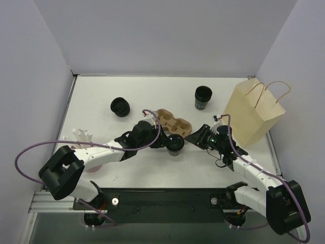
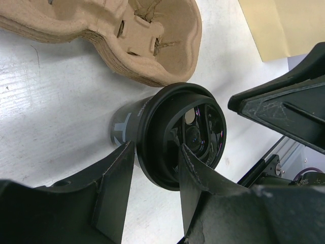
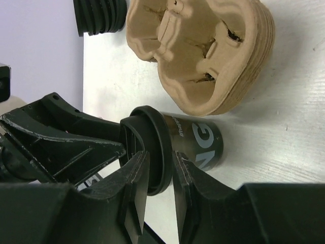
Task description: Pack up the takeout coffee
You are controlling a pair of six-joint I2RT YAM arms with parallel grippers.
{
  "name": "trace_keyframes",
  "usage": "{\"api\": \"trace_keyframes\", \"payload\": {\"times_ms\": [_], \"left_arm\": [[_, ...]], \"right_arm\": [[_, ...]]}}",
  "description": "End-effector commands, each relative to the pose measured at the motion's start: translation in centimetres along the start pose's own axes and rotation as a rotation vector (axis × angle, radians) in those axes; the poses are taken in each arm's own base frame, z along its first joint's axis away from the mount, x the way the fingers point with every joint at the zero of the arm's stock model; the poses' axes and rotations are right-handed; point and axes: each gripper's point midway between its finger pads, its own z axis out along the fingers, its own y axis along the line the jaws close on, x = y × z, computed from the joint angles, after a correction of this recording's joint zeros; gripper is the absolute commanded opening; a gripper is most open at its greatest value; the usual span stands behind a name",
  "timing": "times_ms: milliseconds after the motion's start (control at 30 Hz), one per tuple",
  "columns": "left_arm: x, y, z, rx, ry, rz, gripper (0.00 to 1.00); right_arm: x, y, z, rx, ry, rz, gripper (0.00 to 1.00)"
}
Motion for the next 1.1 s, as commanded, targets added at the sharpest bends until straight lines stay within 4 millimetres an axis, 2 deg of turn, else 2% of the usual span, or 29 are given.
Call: {"api": "trace_keyframes", "payload": {"times_ms": [0, 367, 533, 667, 767, 867, 900, 1067], "left_arm": [[8.9, 11.6, -2.6, -0.396, 0.314, 0.093, 0.48], [9.1, 11.7, -2.4, -0.397, 0.315, 0.088, 0.48], [9.3, 11.9, -2.5, -0.396, 0.315, 0.086, 0.48], [9.4, 12.0, -2.4, -0.399, 0.317, 0.079, 0.48], [9.7, 12.1, -2.3, -0.4, 0.322, 0.073, 0.48], [10.5, 12.3, -2.1, -0.397, 0.327, 0.057, 0.48], [10.7, 12.3, -2.0, -0.405, 0.328, 0.054, 0.48], [11.7, 12.8, -1.9, -0.422, 0.338, 0.035, 0.48]], "right_arm": [[-1.4, 2.4, 0.5, -0.114, -0.029, -0.023, 0.26], [-0.6, 0.5, 1.8, -0.087, -0.027, 0.017, 0.24], [0.9, -1.0, 2.3, -0.061, 0.001, 0.016, 0.23], [3.3, -2.3, 2.2, -0.044, 0.037, 0.02, 0.2], [4.2, -3.1, 1.9, -0.023, 0.03, 0.029, 0.18], [6.3, -5.0, 1.4, 0.045, 0.064, 0.051, 0.16], [7.6, -6.2, 0.9, 0.074, 0.084, 0.069, 0.15], [10.6, -8.4, 0.3, 0.136, 0.117, 0.1, 0.14]]}}
